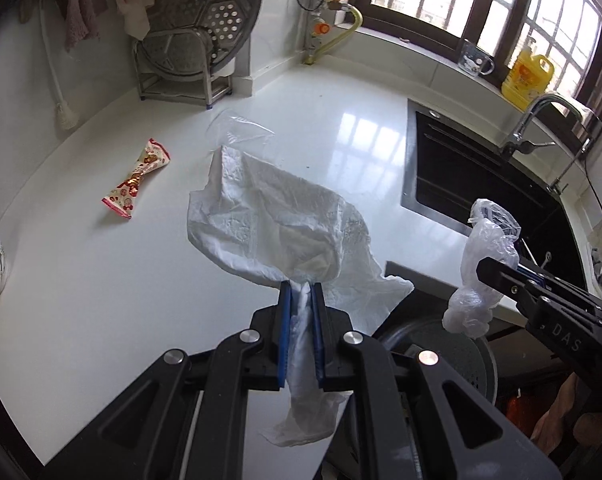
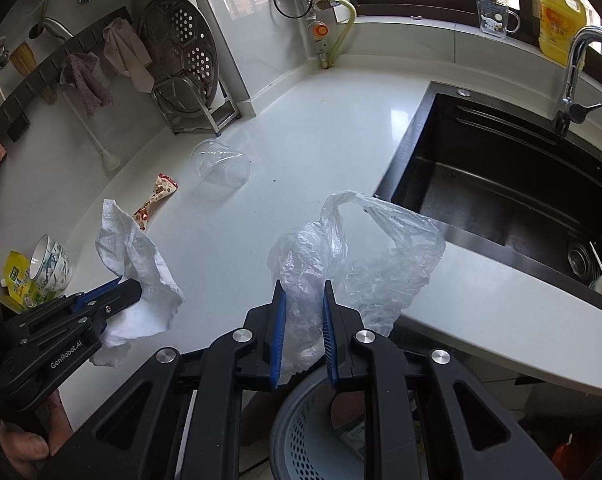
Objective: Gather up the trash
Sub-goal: 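Carry the white and clear bags over the grey basket with both tools, then open both tools to drop the two bags into the basket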
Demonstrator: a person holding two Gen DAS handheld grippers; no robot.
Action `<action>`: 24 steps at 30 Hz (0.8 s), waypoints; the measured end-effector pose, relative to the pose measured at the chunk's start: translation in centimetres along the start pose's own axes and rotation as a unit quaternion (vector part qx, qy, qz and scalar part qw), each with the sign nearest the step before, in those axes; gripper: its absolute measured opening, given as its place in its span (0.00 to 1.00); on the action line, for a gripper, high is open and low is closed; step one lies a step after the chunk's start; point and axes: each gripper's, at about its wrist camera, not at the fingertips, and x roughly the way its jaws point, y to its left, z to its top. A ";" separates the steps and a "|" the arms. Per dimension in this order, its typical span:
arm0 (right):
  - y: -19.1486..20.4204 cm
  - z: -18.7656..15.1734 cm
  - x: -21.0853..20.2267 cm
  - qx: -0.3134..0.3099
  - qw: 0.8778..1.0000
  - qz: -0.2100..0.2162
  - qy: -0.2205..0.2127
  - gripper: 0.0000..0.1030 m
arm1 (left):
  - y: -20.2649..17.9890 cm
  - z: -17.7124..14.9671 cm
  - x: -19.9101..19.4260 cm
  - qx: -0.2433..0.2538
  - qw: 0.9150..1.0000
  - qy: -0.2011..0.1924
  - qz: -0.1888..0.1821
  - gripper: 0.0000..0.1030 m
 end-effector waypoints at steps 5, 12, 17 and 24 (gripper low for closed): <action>-4.8 -3.5 -2.2 0.035 0.999 -0.025 0.013 0.16 | -5.1 -2.3 0.1 0.050 0.998 0.020 -0.038 0.10; -10.1 -8.1 -3.2 0.079 0.995 -0.053 0.042 0.16 | -11.1 -5.4 2.0 0.103 0.988 0.055 -0.096 0.10; -12.3 -10.8 -3.0 0.097 0.992 -0.058 0.060 0.16 | -13.9 -7.5 3.5 0.132 0.982 0.081 -0.112 0.10; -14.3 -13.4 -0.2 0.112 0.988 -0.044 0.095 0.16 | -15.1 -10.6 6.4 0.159 0.976 0.116 -0.092 0.10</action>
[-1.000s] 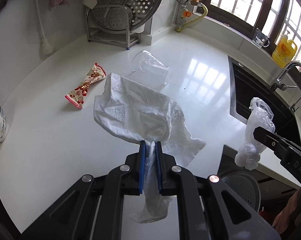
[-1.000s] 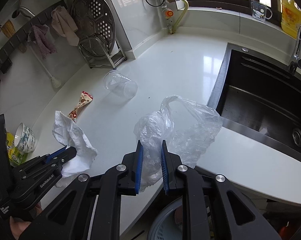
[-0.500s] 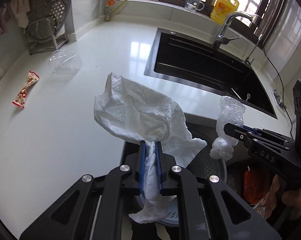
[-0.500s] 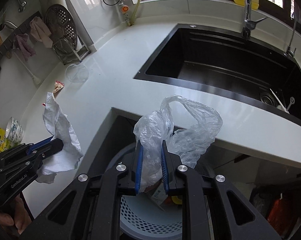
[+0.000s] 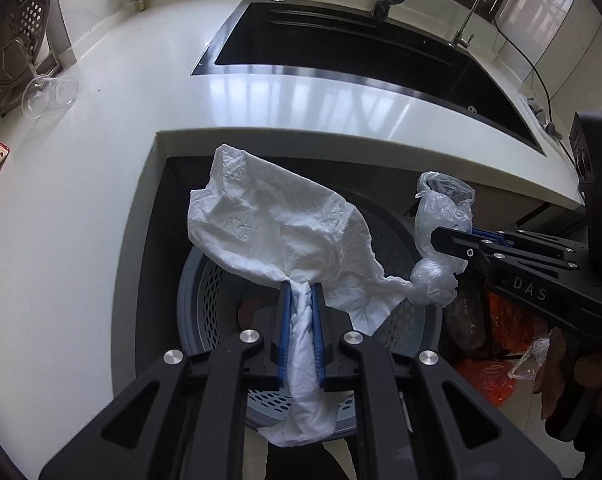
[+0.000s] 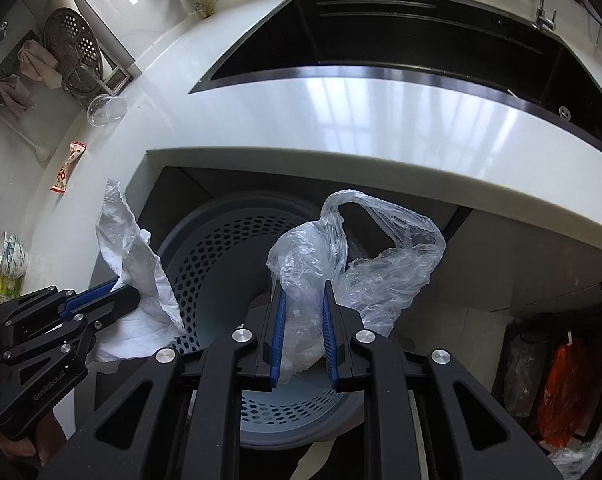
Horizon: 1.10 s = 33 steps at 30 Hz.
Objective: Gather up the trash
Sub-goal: 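Open both tools to drop the two bags into the basket, then move both open tools back to the snack wrapper and clear cup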
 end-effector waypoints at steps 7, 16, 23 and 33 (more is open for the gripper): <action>0.2 -0.2 2.8 -0.015 0.999 0.015 0.029 0.17 | 0.1 -1.3 2.2 0.001 0.999 0.031 0.023 0.13; 1.1 -0.4 3.6 -0.031 0.998 0.036 0.048 0.52 | 1.4 -2.0 0.6 -0.030 0.998 0.019 0.044 0.57; 0.8 -0.3 2.9 -0.035 0.997 0.046 0.053 0.52 | 2.1 -2.1 -1.0 -0.061 0.996 0.018 0.062 0.59; 1.3 -1.7 0.7 -0.064 0.993 0.065 0.075 0.53 | 1.8 -2.1 -4.1 -0.107 0.992 -0.005 0.063 0.61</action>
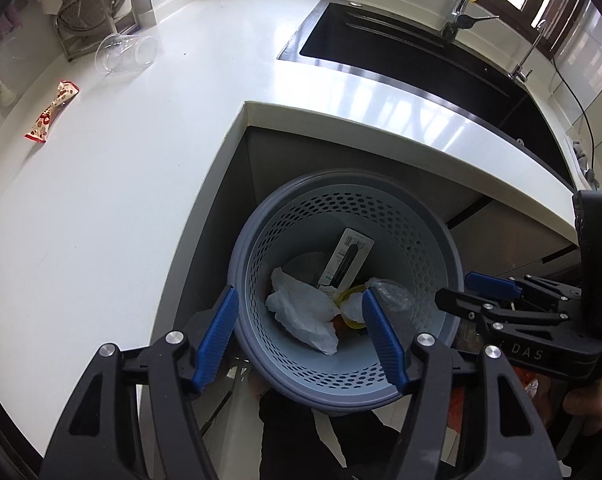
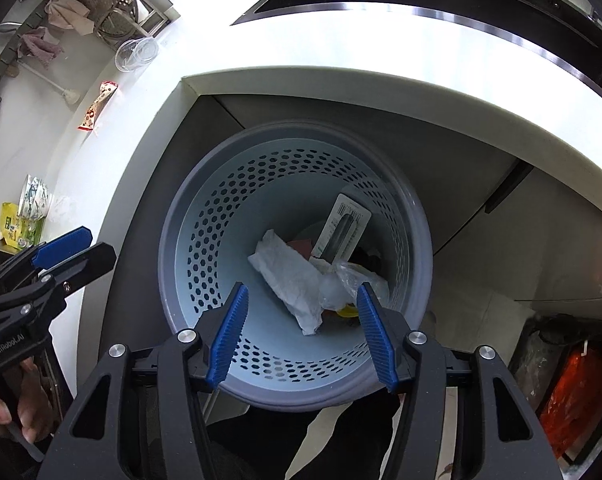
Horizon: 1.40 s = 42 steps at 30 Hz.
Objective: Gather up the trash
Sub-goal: 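Move both open tools back to the snack wrapper and clear cup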
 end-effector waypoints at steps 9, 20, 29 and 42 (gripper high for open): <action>0.8 0.0 -3.2 -0.041 0.999 0.019 -0.015 0.56 | -0.7 0.3 -3.5 -0.018 0.999 -0.037 0.011 0.64; 1.1 0.9 -4.9 -0.076 0.996 0.035 -0.018 0.59 | -0.3 0.0 -5.6 -0.055 0.997 -0.055 0.030 0.64; 2.3 1.9 -4.1 -0.089 0.995 0.049 -0.002 0.61 | 2.5 -0.8 -7.1 -0.095 0.992 -0.068 0.056 0.68; 11.4 6.4 -2.4 -0.167 0.984 0.067 -0.018 0.64 | 11.8 -0.3 -9.9 -0.152 0.979 -0.097 0.099 0.73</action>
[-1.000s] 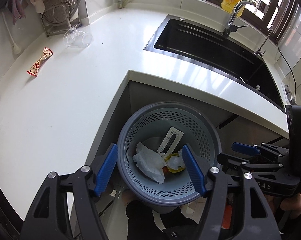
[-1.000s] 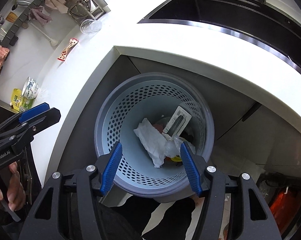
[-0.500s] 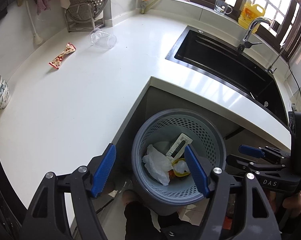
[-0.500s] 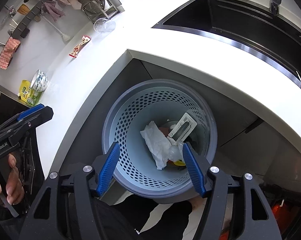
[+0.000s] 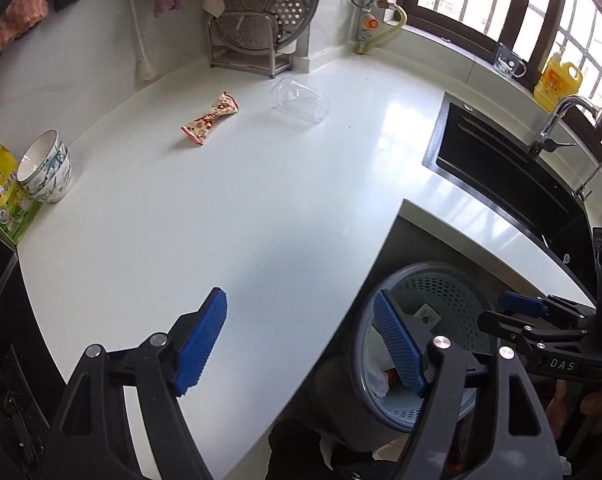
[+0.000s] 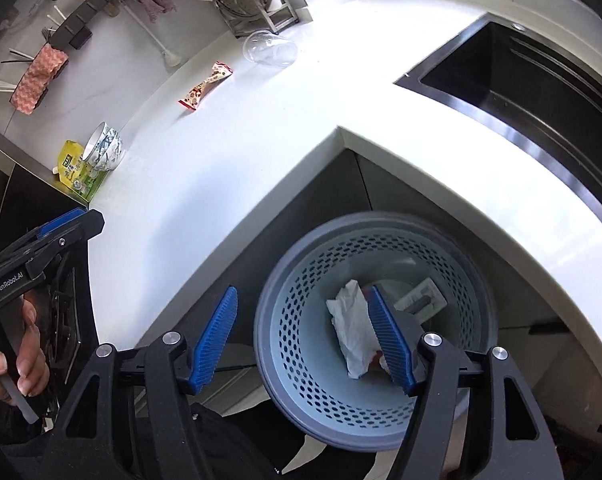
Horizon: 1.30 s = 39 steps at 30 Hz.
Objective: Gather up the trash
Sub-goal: 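Move both open tools back to the snack wrapper and clear cup, then grasp the red-and-white snack wrapper with the left tool while the right tool grasps the clear cup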
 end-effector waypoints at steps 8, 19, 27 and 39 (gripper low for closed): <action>3.2 6.5 2.3 -0.030 0.999 -0.006 -0.019 0.67 | 5.0 4.4 1.5 -0.001 1.000 -0.008 0.018 0.74; 5.2 14.2 5.1 -0.023 0.998 -0.038 -0.054 0.70 | 9.8 10.5 5.5 -0.004 1.000 -0.012 0.000 0.79; 6.6 18.5 7.1 -0.043 0.995 -0.064 -0.062 0.72 | 11.9 14.1 8.2 0.007 1.000 -0.023 -0.012 0.87; 6.9 25.1 13.3 -0.090 0.992 -0.077 -0.038 0.76 | 14.1 17.1 14.3 0.022 0.999 -0.023 -0.038 0.90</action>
